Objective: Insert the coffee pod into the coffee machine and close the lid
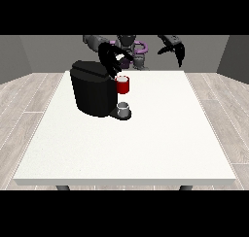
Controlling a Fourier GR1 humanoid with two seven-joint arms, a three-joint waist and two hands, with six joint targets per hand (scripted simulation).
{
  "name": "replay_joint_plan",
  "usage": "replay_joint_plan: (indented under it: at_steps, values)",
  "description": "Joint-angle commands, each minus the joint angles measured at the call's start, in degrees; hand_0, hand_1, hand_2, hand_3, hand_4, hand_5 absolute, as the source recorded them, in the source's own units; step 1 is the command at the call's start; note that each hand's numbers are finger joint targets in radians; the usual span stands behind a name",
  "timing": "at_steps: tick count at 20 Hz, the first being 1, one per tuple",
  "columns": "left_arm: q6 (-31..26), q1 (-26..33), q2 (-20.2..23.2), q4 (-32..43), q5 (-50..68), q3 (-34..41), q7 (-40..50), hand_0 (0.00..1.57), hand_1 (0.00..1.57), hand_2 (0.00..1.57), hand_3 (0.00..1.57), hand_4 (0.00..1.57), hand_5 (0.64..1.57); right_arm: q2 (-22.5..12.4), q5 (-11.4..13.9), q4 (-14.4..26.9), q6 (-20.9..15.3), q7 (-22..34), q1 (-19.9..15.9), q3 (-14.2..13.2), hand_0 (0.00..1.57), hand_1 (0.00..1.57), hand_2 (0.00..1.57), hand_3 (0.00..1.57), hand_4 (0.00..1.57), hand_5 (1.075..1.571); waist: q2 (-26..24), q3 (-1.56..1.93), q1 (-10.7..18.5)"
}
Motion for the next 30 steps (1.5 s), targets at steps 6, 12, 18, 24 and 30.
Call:
replay_joint_plan:
  at_steps: [6, 12, 18, 24, 30]
  values:
    - [-1.5, -3.7, -0.1, -0.4, 0.2, -1.4, -0.2, 0.00, 0.00, 0.00, 0.00, 0.40, 1.571, 0.7, 0.6, -7.2, 2.6, -2.7, -6.0, 3.1, 0.00, 0.00, 0.00, 0.00, 0.05, 1.571, 3.1, -1.58, 9.0]
    - [-1.4, -7.3, -1.7, 0.3, -0.4, -3.1, 0.3, 0.00, 0.00, 0.00, 0.00, 0.40, 1.571, -1.4, 1.3, -12.1, 2.9, 3.9, -8.3, 2.4, 0.00, 0.00, 0.00, 0.00, 0.00, 1.571, 5.4, -1.58, 13.3]
    - [-2.2, -10.0, -2.8, -0.1, -0.7, -5.0, 0.1, 0.00, 0.00, 0.00, 0.00, 0.38, 1.571, -4.8, 1.6, -13.6, 3.1, 5.6, -8.8, -1.2, 0.00, 0.00, 0.00, 0.00, 0.00, 1.571, 9.7, -1.46, 17.9]
    - [-3.4, -12.9, -2.9, 0.1, 0.1, -5.9, 0.2, 0.00, 0.00, 0.00, 0.00, 0.20, 1.571, -5.2, 0.1, -18.5, 3.1, 8.7, -7.1, -4.7, 0.00, 0.00, 0.00, 0.00, 0.05, 1.571, 12.5, -1.38, 21.2]
    - [-4.0, -15.3, -0.9, -1.0, 1.5, -2.9, 1.8, 0.00, 0.00, 0.00, 0.00, 0.30, 1.571, -3.7, -2.0, -18.1, 3.8, -1.6, -8.4, -5.0, 0.00, 0.00, 0.00, 0.00, 0.00, 1.571, 14.7, -1.60, 18.6]
